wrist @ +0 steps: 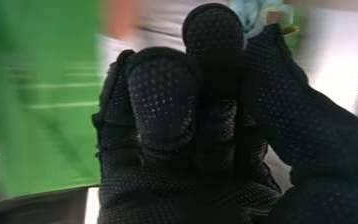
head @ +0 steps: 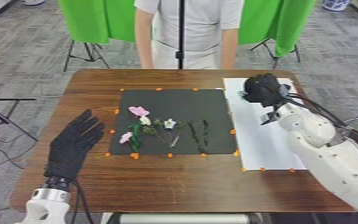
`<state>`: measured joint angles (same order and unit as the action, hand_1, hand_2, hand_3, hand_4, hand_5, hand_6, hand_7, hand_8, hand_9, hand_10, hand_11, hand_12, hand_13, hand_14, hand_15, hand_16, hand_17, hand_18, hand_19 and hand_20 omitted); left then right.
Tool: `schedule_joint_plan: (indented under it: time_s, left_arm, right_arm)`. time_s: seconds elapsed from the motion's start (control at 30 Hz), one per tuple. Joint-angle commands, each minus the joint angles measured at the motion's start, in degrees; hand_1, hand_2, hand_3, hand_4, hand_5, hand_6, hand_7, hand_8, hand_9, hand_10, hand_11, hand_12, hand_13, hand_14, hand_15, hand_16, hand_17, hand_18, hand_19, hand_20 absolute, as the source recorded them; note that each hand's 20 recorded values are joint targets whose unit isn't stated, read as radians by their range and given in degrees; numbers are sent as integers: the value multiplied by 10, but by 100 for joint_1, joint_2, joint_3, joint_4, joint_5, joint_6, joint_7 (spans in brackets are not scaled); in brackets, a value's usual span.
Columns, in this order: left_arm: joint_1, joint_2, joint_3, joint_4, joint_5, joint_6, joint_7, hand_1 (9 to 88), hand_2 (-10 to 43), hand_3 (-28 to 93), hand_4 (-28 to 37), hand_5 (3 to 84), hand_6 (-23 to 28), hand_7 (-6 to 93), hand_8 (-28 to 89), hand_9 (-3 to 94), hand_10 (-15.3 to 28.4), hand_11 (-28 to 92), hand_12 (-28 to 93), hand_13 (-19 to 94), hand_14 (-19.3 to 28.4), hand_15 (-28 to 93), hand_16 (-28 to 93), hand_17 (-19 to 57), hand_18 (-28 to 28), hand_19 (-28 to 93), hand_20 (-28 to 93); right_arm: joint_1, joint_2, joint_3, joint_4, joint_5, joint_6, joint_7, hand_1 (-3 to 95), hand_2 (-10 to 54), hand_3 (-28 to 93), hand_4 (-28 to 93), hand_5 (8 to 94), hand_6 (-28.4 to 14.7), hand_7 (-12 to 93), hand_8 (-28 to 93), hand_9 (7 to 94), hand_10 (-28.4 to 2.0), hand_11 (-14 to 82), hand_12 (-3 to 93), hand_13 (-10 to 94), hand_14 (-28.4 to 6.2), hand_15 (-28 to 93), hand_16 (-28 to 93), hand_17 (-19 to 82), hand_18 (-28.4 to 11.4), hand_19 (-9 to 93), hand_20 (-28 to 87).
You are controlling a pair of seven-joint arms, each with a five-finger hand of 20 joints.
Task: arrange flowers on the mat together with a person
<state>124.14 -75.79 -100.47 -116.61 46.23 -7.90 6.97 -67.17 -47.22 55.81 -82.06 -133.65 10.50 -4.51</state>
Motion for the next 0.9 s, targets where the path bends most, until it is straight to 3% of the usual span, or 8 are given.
schedule_joint_plan:
  time_s: [0.03,0.13,0.17,0.23,0.9]
  left_arm:
    - [-17,-139,49,56,67,-105,-81,258,32,721,-258,341,33,199,-97,290,125,216,168,247,145,280,8,-86,222,450,104]
    - [31,-104,60,43,38,-46,-42,259,32,720,-258,342,33,198,-97,291,125,216,167,248,145,281,8,-85,222,450,105]
    - [-2,-223,-6,56,101,-115,-114,259,32,721,-258,342,33,199,-97,291,125,216,167,248,145,281,8,-86,222,450,104]
    - [-6,-218,-15,55,95,-44,-71,259,32,722,-257,342,33,199,-97,291,125,216,167,248,145,281,8,-86,223,451,105]
    - [-149,-254,-53,111,152,-229,-195,258,31,722,-258,343,33,201,-98,291,126,216,166,248,145,281,8,-86,223,452,103]
  right_arm:
    - [741,-838,-571,214,-406,-417,-368,493,-71,757,-283,723,36,428,-38,865,-59,256,358,780,-42,634,230,299,-161,743,371]
    - [736,-1011,-594,334,-605,-471,-458,494,-70,752,-283,724,36,425,-38,862,-58,249,363,778,-41,632,230,295,-161,740,372]
    - [726,-1030,-623,332,-669,-494,-416,494,-70,752,-283,724,37,423,-39,860,-57,246,365,777,-41,631,230,295,-161,739,372]
    - [723,-1069,-663,350,-757,-570,-393,493,-73,752,-283,728,40,416,-44,860,-57,240,372,776,-41,630,230,295,-161,739,374]
    - [506,-1165,-741,183,-1014,-916,-465,488,-75,748,-283,726,50,388,-52,842,-53,189,403,746,-44,614,229,280,-165,729,382]
